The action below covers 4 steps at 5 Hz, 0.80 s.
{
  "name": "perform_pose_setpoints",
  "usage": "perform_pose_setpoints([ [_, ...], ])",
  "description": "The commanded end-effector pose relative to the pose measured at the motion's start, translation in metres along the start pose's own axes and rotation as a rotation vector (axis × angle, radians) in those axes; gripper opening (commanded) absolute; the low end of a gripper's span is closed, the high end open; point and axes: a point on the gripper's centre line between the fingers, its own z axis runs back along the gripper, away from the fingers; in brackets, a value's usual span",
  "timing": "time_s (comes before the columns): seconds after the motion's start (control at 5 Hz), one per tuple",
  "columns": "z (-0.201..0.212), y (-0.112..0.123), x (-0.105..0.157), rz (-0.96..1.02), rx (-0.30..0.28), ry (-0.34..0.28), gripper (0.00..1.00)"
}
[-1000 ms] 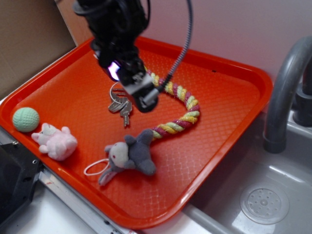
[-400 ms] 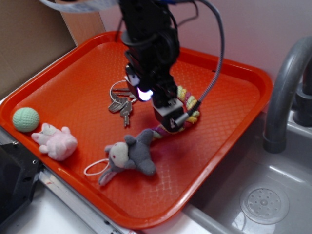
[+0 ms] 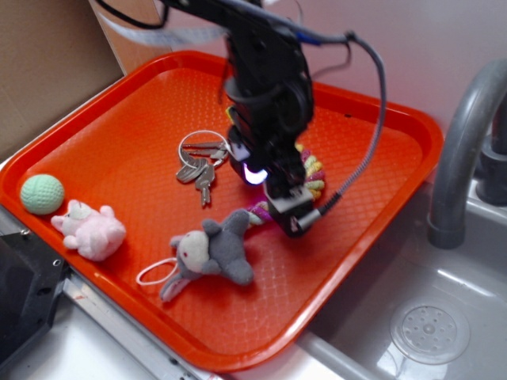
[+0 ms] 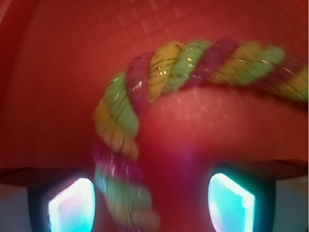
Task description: Grab the multicolored rope.
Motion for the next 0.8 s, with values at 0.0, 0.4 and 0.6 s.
perform_pose_setpoints([
  [0.0,-0.006,-0.0091,0.0042,-0.029,0.027,-0.001,1.0],
  [0.4,-0.0059,-0.0104,0.0023,-0.039,0.044,-0.003,0.0],
  [0.6,-0.0065,-0.0098,0.0021,-0.035,0.051,0.0,0.0],
])
